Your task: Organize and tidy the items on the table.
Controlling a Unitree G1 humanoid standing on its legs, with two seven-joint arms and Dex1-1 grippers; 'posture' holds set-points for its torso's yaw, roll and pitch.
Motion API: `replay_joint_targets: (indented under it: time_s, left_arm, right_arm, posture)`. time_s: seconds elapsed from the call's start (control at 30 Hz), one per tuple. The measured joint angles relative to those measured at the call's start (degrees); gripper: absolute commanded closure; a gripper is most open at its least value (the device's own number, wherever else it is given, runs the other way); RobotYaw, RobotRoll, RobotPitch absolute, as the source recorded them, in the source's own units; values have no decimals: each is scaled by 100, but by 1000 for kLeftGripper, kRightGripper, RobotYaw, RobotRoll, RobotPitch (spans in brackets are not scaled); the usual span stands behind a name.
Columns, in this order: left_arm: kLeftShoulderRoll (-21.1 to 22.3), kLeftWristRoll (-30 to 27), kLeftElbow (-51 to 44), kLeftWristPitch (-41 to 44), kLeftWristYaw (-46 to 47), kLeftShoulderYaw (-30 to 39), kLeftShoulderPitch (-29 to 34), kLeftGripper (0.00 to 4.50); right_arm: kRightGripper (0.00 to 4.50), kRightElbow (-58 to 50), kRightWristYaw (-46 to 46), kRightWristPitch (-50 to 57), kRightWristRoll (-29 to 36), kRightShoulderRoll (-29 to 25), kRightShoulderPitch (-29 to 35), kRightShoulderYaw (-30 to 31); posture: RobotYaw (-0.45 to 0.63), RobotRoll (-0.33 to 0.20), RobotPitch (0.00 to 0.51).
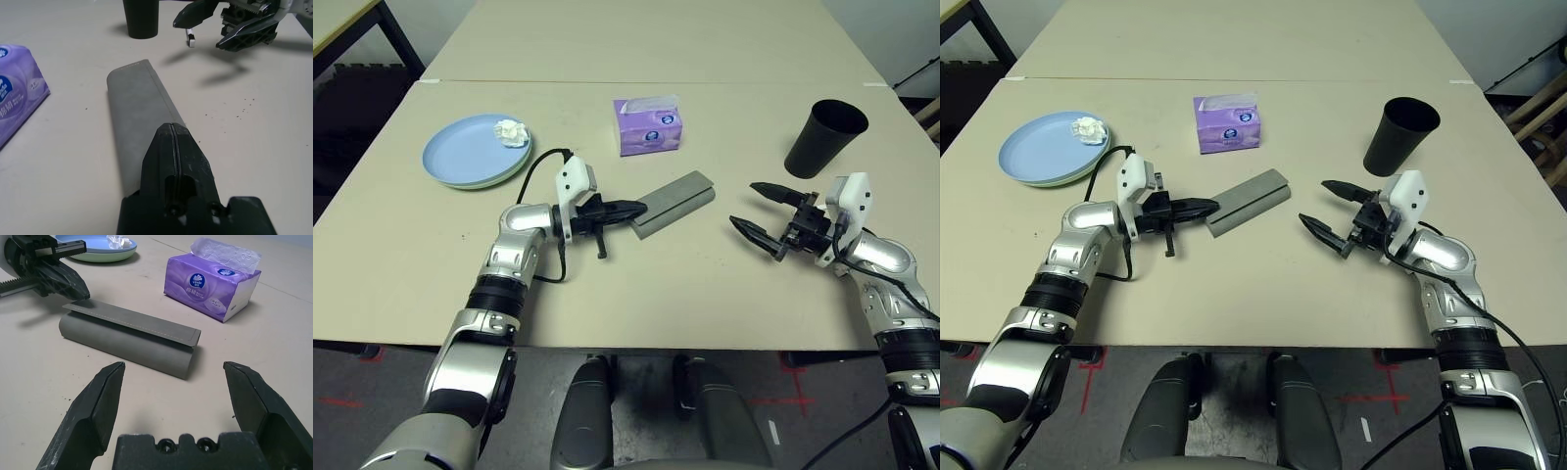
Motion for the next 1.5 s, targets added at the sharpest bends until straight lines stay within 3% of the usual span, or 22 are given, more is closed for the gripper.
replay_joint_targets:
  time_s: [0.53,0.8,1.03,1.13,1.43,1.5]
  left_arm:
    - [262,327,31,-67,148,-379,-15,4459]
    - [104,-524,-233,329,38,126,-138,4459]
    - [257,-735,-594,619,-158,228,-262,4459]
    - [286,-743,-685,561,-304,219,-194,3902]
    - [278,-741,-684,186,-780,2,30,399]
    - [277,-738,-651,93,-866,-4,3,33]
  right_arm:
    - [0,-215,-96,75,-10,24,1,14]
    - [0,-214,-101,166,-10,13,-15,13]
    - [0,-243,-263,381,52,-14,-110,-34]
    - [0,-372,-389,521,115,-15,-108,-95]
    - [0,-798,-501,915,231,-380,32,-178]
    - [0,-855,-479,1122,226,-685,58,-209]
  posture:
    - [90,0,191]
    - [95,0,192]
    - [88,0,191]
    - [84,0,191]
    - [62,0,202]
    - [51,0,202]
